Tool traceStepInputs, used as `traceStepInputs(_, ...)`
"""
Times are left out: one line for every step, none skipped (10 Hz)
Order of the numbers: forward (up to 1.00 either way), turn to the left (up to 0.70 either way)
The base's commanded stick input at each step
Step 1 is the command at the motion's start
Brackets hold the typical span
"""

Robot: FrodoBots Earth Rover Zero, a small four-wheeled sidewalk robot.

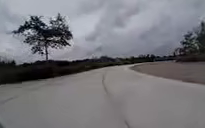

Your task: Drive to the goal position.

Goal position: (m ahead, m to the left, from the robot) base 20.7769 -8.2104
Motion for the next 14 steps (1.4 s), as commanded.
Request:
traceStepInputs(0.85, 0.0)
traceStepInputs(0.85, 0.0)
traceStepInputs(0.85, 0.0)
traceStepInputs(0.85, 0.0)
traceStepInputs(0.85, 0.0)
traceStepInputs(0.85, 0.0)
traceStepInputs(0.85, 0.0)
traceStepInputs(0.85, 0.0)
traceStepInputs(0.85, 0.0)
traceStepInputs(0.85, 0.0)
traceStepInputs(0.85, 0.0)
traceStepInputs(0.85, 0.0)
traceStepInputs(0.85, 0.0)
traceStepInputs(0.85, 0.0)
